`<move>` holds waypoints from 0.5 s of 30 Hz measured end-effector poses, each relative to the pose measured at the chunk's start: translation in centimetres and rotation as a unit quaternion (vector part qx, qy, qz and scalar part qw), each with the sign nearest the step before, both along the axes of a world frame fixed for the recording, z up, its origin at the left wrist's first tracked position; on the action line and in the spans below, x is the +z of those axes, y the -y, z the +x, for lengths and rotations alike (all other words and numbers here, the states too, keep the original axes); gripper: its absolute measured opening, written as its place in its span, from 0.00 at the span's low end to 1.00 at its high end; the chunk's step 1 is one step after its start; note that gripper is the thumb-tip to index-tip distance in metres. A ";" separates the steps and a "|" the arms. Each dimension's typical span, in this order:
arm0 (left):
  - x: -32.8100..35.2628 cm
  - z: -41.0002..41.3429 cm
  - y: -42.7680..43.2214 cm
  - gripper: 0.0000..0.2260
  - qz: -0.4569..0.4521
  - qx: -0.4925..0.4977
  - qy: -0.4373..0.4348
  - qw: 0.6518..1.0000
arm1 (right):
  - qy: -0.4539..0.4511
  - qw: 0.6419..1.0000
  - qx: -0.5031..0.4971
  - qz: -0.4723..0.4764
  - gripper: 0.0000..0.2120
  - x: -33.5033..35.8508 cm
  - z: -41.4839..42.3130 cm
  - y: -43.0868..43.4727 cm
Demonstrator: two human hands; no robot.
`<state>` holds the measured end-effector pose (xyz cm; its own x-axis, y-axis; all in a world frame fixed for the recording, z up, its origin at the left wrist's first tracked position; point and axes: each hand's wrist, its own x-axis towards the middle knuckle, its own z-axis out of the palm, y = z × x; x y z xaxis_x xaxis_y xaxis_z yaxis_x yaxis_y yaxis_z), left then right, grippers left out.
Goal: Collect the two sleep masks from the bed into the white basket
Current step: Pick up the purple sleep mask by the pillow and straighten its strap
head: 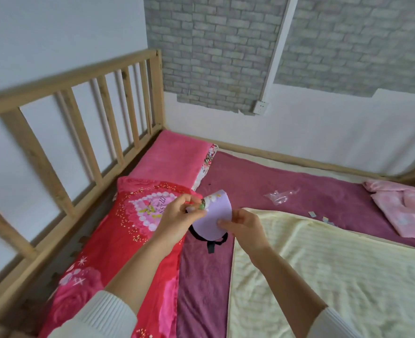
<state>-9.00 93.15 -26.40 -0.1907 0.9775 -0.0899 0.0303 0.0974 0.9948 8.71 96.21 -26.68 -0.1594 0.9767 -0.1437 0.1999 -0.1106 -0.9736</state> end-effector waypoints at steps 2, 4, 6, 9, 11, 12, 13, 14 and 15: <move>0.5 1.3 1.9 0.10 0.008 -0.013 -0.073 0.997 | -0.007 0.999 0.030 0.013 0.09 0.5 1.6 1.6; 1.0 3.0 4.0 0.10 -0.006 -0.046 -0.121 0.992 | -0.016 0.997 0.066 0.024 0.08 0.9 3.6 3.5; 1.1 5.0 6.1 0.17 -0.013 -0.067 -0.152 0.986 | -0.041 0.993 0.106 0.021 0.07 0.9 6.1 5.6; 1.1 7.9 9.2 0.18 0.012 -0.036 -0.155 0.987 | -0.049 0.988 0.142 -0.019 0.08 0.3 10.1 8.6; 1.1 9.9 11.2 0.13 0.017 -0.027 -0.140 0.990 | -0.024 0.988 0.148 -0.037 0.11 -0.1 12.8 10.8; 1.1 10.8 12.1 0.12 0.013 -0.028 -0.141 0.990 | -0.012 0.988 0.147 -0.038 0.11 -0.3 14.1 11.8; 1.1 11.6 12.8 0.11 0.007 -0.028 -0.140 0.990 | -0.009 0.989 0.140 -0.038 0.10 -0.4 15.2 12.5; 1.2 12.3 13.4 0.10 -0.003 -0.024 -0.136 0.990 | -0.012 0.991 0.128 -0.040 0.07 -0.3 16.3 13.1; 1.5 12.9 13.8 0.10 -0.011 -0.016 -0.127 0.992 | -0.019 0.993 0.109 -0.041 0.05 -0.1 17.3 13.4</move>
<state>3.92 79.33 -24.92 -0.1785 0.9818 -0.0647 0.2828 0.1142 0.9523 26.01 82.79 -26.78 -0.3731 0.9033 -0.2116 0.1917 -0.1481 -0.9702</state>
